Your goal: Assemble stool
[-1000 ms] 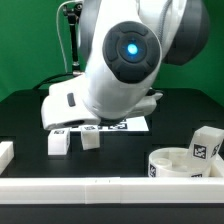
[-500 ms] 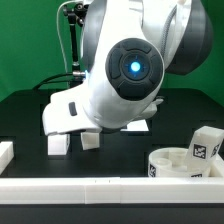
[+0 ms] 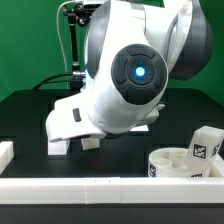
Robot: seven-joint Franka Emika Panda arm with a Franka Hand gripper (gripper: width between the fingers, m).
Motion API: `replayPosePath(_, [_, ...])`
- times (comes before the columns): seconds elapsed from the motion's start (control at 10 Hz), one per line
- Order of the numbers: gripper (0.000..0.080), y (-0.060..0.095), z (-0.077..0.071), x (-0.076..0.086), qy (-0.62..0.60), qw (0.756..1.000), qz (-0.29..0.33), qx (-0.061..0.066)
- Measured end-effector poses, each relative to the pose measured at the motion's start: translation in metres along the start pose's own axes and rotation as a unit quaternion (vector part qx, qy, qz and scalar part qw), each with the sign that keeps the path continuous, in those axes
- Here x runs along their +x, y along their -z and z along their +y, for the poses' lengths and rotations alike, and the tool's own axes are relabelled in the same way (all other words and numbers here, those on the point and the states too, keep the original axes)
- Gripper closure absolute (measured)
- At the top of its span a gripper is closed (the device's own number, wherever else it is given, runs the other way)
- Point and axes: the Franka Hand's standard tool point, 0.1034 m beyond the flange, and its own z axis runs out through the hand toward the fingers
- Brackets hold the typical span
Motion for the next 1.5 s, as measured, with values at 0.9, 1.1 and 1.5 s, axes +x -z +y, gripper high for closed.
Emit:
replayPosePath(0.9, [0.0430, -0.018, 0.003, 0.010, 0.001, 1.000, 0.008, 0.000])
replayPosePath(1.1, [0.0475, -0.018, 0.003, 0.010, 0.002, 1.000, 0.008, 0.000])
replayPosePath(1.5, [0.0475, -0.016, 0.001, 0.003, 0.023, 0.999, -0.024, 0.011])
